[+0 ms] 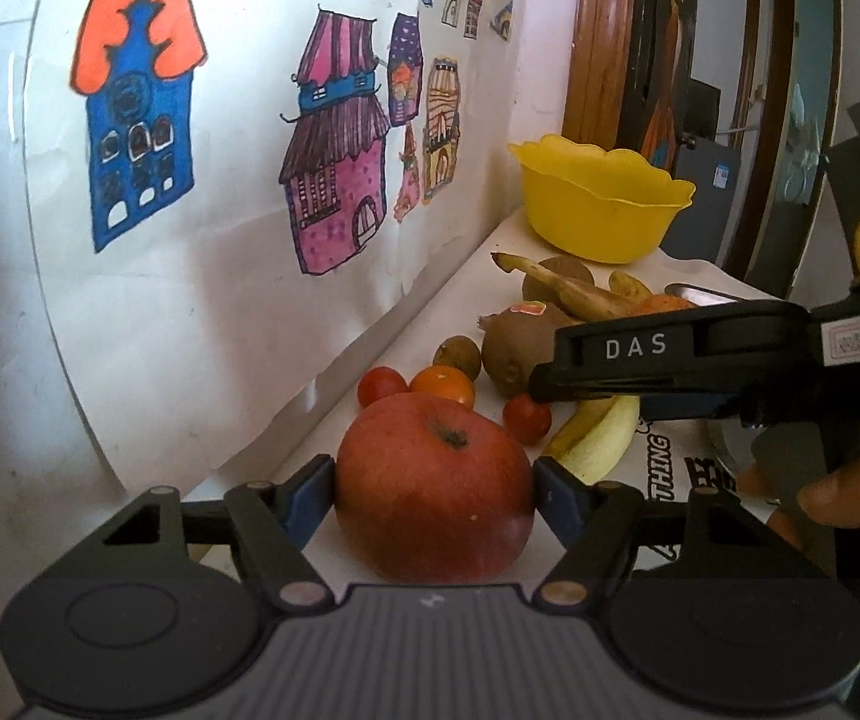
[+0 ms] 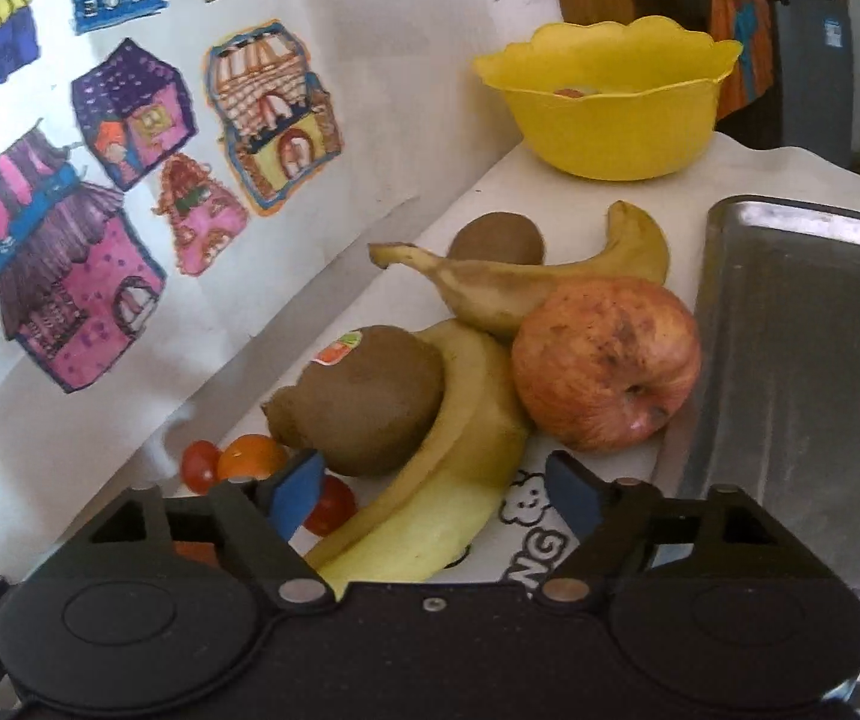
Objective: Organize fruits
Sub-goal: 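Grasp the yellow banana with the right gripper while the left holds the apple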
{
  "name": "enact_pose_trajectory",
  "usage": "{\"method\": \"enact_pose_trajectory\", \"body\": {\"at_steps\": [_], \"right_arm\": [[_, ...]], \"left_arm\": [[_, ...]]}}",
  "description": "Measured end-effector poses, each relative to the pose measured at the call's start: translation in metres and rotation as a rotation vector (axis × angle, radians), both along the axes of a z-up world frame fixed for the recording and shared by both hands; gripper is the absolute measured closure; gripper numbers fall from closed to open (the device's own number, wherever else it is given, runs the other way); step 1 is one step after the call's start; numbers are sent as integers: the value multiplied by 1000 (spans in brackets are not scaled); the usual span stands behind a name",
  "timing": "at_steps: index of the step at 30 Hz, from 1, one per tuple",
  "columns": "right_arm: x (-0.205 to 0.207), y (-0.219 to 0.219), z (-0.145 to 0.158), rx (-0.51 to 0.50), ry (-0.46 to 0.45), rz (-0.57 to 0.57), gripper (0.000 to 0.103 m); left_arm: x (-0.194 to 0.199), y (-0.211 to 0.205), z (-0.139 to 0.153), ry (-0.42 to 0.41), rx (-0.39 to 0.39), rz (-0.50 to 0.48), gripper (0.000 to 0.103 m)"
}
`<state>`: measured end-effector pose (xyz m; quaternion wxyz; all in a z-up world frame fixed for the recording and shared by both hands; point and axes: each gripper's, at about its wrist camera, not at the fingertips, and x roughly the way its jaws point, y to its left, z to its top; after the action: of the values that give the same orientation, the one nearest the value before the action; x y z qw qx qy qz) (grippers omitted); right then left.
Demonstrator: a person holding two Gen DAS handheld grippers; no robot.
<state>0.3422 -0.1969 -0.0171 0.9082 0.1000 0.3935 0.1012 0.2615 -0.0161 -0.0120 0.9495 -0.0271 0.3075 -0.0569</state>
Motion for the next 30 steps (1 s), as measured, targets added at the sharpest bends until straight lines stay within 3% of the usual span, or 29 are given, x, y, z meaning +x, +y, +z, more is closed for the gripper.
{"method": "enact_pose_trajectory", "body": {"at_steps": [5,11,17,30], "right_arm": [[-3,-6,3,32,12,-21,48],[0,1,0,-29,-12,-58,44],[0,1,-1,-46,-30,-34,50],[-36,0,8,-63,44,83,51]], "left_arm": [[-3,4,1,6,-13,5,28],[0,2,1,4,-5,8,28],[-2,3,0,7,-11,8,28],[-33,6,3,12,8,-51,28]]}}
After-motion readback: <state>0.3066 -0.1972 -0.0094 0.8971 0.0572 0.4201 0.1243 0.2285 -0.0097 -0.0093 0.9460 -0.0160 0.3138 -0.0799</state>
